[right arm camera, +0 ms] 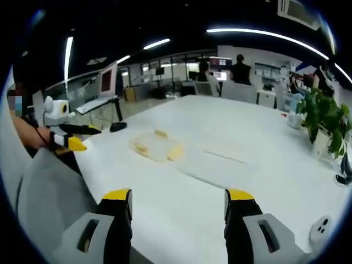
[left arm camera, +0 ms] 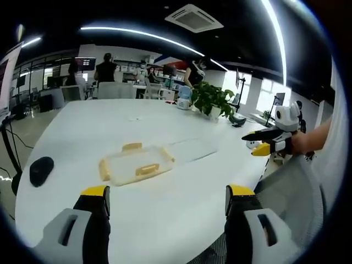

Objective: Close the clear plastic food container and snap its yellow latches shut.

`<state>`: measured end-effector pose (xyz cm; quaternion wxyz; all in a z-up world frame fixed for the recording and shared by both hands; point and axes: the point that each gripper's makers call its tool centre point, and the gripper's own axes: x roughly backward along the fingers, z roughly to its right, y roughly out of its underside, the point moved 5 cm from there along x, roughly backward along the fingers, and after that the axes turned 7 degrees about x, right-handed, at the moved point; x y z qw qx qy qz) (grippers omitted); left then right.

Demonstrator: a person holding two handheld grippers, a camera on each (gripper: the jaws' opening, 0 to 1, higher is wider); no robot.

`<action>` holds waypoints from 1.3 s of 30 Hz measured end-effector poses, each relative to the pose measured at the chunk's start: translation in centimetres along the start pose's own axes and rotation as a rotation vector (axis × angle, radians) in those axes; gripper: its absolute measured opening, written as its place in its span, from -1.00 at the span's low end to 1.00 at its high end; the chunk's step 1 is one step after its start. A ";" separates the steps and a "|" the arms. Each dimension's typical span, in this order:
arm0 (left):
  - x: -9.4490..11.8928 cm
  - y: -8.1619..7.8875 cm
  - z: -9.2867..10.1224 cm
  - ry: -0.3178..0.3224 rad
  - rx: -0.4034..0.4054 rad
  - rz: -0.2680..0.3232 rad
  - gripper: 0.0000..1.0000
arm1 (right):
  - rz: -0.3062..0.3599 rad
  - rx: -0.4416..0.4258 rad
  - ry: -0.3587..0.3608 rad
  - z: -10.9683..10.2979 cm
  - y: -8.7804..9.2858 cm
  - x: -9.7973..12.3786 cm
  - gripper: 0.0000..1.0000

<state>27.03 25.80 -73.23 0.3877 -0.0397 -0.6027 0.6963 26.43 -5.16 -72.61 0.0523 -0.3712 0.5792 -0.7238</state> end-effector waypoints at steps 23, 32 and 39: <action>-0.9 -1.4 -1.2 0.040 -0.065 -0.027 0.69 | 0.026 0.025 -0.037 0.1 -3.4 -2.2 0.21; -1.5 -2.4 -2.1 0.043 -0.064 -0.008 0.67 | 0.033 0.031 -0.054 0.0 -4.4 -3.4 0.21; -2.0 -2.5 -2.5 0.051 -0.084 -0.029 0.67 | 0.038 0.030 -0.067 -0.3 -5.1 -4.2 0.21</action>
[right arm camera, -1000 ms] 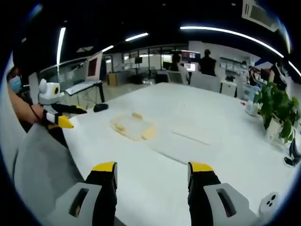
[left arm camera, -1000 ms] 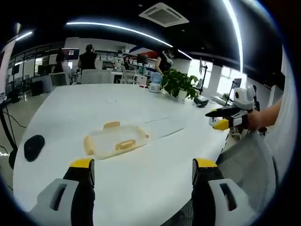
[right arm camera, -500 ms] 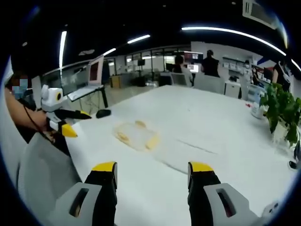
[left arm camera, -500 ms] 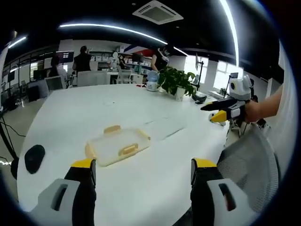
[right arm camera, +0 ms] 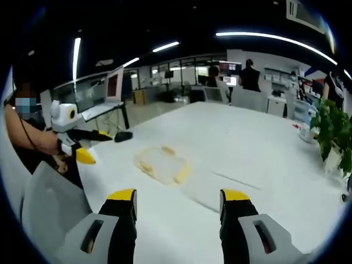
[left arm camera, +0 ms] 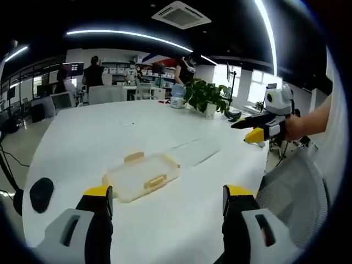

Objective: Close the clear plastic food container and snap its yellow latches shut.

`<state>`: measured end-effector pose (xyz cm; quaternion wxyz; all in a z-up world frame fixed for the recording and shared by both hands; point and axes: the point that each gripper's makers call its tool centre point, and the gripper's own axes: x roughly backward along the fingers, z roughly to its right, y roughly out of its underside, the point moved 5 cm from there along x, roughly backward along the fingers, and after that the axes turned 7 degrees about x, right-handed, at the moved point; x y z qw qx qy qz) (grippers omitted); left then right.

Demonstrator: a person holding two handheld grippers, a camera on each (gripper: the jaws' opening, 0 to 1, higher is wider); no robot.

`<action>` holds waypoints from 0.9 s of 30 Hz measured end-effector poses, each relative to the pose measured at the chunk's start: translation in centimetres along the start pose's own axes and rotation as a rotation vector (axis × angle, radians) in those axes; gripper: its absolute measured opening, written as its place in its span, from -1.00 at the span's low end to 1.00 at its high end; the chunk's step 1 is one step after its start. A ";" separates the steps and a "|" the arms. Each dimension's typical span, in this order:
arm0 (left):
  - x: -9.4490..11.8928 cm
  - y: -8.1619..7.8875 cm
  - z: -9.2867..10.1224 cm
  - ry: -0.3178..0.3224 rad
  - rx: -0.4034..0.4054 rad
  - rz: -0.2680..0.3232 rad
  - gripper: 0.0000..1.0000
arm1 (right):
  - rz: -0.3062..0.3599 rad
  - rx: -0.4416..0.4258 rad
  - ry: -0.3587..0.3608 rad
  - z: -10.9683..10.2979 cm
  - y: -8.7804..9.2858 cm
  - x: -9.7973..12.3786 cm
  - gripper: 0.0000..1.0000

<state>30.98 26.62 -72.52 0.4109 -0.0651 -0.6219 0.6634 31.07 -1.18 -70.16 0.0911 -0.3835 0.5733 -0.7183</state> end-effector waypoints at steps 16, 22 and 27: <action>-0.7 -1.3 -1.9 -0.001 -0.025 -0.014 0.58 | -0.010 0.019 -0.045 0.3 -0.9 -2.4 0.21; -1.0 -1.4 -2.6 0.001 -0.058 -0.032 0.56 | -0.006 0.004 -0.049 0.9 -1.3 -2.6 0.21; -1.2 -1.4 -3.0 0.014 -0.069 -0.044 0.57 | -0.022 0.015 -0.054 1.1 -1.2 -2.9 0.21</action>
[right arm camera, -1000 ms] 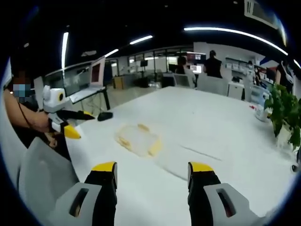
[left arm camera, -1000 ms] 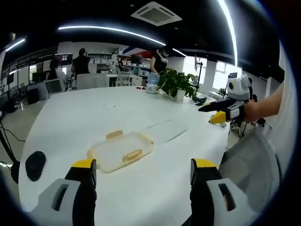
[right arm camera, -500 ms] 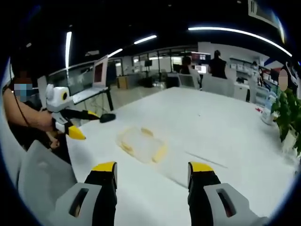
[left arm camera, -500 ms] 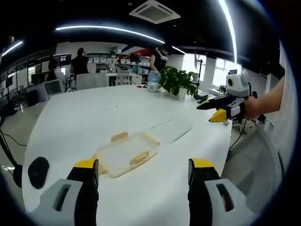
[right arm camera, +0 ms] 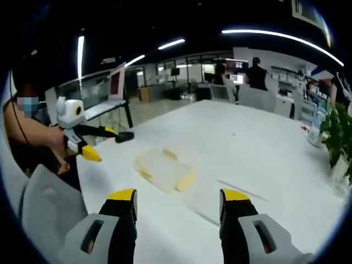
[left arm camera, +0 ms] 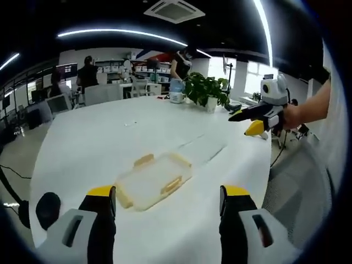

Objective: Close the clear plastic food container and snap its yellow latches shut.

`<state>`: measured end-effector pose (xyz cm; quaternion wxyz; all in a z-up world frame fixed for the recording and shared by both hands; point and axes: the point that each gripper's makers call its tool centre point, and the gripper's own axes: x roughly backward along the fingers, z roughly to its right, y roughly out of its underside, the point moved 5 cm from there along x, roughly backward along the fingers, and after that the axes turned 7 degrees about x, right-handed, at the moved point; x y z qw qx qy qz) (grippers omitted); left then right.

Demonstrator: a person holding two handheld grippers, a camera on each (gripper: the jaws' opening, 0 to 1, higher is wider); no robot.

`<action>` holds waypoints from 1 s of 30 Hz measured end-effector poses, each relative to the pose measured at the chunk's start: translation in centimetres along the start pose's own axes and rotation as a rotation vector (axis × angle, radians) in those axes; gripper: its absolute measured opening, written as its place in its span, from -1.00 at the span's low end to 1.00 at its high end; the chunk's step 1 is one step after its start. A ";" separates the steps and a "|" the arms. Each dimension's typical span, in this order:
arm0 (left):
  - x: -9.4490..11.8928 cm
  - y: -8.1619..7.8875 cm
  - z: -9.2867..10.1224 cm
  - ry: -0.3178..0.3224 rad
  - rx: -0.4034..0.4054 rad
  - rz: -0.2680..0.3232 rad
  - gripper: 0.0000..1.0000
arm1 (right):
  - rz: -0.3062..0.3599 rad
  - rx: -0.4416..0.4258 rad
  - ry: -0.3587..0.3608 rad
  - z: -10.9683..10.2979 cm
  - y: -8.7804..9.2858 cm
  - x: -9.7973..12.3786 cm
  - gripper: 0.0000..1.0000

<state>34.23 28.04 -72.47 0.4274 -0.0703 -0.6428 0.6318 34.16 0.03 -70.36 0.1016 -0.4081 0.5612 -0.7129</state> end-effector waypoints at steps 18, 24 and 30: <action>-1.3 0.7 -2.1 0.027 0.003 -0.050 0.56 | -0.053 0.021 -0.033 1.1 0.5 -1.8 0.19; -1.8 0.8 -2.6 0.041 -0.006 -0.069 0.56 | -0.067 0.042 -0.048 1.5 0.6 -2.3 0.20; -2.2 0.8 -3.1 0.059 -0.029 -0.093 0.57 | -0.082 0.072 -0.067 1.8 0.5 -3.2 0.21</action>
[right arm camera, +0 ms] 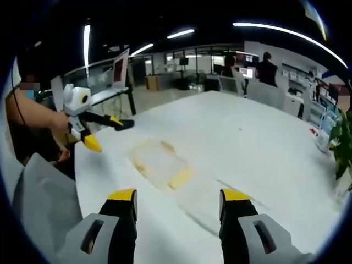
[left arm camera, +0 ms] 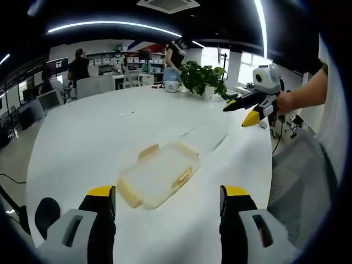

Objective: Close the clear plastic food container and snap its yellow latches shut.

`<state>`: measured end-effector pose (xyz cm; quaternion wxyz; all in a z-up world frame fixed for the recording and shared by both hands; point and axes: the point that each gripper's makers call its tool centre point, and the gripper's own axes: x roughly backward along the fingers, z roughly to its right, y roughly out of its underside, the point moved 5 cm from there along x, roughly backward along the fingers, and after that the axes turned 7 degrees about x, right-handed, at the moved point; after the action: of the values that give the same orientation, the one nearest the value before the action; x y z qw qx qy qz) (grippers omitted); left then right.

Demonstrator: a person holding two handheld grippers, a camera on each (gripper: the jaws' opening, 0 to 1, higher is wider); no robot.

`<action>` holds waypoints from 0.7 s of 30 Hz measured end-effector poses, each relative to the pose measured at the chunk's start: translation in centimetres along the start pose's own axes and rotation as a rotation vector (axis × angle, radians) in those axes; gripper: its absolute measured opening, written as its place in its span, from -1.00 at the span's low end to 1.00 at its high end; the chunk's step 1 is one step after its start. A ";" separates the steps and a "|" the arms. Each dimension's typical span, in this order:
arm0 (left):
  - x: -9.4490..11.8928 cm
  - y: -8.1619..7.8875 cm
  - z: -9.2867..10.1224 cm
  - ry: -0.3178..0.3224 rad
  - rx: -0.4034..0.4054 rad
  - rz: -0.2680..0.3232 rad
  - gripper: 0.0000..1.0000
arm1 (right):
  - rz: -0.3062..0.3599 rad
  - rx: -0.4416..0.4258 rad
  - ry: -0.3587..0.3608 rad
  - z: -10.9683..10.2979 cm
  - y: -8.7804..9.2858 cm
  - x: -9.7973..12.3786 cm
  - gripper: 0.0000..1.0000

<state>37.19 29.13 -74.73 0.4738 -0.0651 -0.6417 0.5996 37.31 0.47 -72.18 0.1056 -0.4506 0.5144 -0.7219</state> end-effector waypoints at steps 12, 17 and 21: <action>-0.6 -0.2 -1.7 0.029 -0.038 -0.045 0.56 | -0.022 0.061 -0.052 1.0 -0.4 -1.8 0.23; -1.0 -0.2 -2.1 0.044 -0.050 -0.069 0.55 | -0.029 0.085 -0.068 1.5 -0.9 -2.5 0.22; -1.4 0.1 -2.3 0.062 -0.090 -0.104 0.54 | -0.031 0.101 -0.086 1.8 -1.2 -3.0 0.22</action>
<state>39.50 29.89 -75.96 0.5206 -0.0716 -0.6554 0.5425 40.72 1.69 -72.66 0.1389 -0.4833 0.4654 -0.7284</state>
